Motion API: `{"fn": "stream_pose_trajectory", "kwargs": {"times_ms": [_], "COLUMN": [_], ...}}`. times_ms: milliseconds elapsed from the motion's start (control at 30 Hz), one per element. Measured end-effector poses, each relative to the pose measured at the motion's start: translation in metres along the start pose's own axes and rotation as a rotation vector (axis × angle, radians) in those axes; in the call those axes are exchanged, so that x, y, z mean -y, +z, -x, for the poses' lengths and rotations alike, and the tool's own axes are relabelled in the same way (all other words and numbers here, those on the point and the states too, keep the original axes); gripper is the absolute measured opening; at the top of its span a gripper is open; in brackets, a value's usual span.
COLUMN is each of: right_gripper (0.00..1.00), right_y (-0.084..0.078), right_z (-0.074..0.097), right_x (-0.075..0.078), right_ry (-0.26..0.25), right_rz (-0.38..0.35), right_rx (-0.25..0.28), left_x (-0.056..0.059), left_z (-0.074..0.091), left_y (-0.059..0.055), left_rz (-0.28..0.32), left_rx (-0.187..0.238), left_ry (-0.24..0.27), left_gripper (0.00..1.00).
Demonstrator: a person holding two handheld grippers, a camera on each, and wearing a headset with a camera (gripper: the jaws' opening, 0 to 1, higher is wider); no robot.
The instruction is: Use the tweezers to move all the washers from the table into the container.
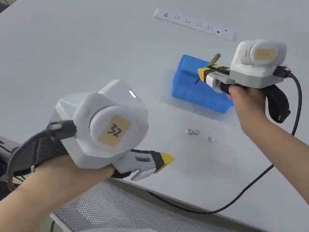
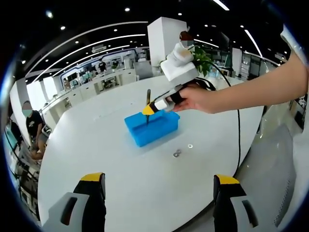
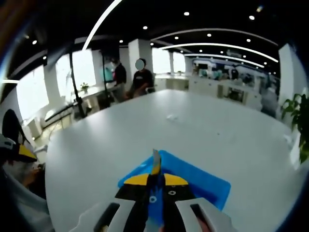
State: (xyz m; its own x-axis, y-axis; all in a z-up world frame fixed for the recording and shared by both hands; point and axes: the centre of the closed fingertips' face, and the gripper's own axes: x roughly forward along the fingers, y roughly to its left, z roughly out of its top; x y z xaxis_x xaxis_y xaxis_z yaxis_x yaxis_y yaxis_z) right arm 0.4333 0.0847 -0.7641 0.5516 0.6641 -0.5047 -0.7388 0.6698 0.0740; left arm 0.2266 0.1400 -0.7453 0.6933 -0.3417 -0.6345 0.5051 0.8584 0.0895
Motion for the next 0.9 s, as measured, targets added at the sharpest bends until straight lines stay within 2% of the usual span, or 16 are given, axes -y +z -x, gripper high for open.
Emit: {"fn": "stream_pose_trajectory", "kwargs": {"times_ms": [167,333,500,600,733,900], "right_gripper": [0.05,0.05,0.05,0.05,0.05,0.05], "right_y": [0.013,0.014,-0.012,-0.025,-0.043,-0.062], "right_z": [0.024,0.046,0.062,0.068,0.070,0.069], "right_x": [-0.016,-0.036,-0.058,-0.067,-0.071,-0.072], "right_ry": [0.023,0.050,0.060,0.081,0.102,0.094], "right_rz": [0.007,0.049,0.158,0.101,0.010,0.014], "right_rx": [0.046,0.058,0.006,-0.008,-0.042,-0.081], "left_x": [0.002,0.002,0.002,0.002,0.003,0.005], "left_z": [0.001,0.003,0.004,0.003,0.002,0.001], "left_y": [0.001,0.000,-0.001,-0.002,-0.001,-0.002], "left_rz": [-0.001,-0.002,0.003,0.001,-0.003,0.000], "left_rx": [0.005,0.005,0.004,0.002,0.001,-0.005], "left_ry": [-0.001,0.001,0.004,0.003,0.002,-0.002], "left_gripper": [0.95,0.95,0.95,0.95,0.95,0.95]}}
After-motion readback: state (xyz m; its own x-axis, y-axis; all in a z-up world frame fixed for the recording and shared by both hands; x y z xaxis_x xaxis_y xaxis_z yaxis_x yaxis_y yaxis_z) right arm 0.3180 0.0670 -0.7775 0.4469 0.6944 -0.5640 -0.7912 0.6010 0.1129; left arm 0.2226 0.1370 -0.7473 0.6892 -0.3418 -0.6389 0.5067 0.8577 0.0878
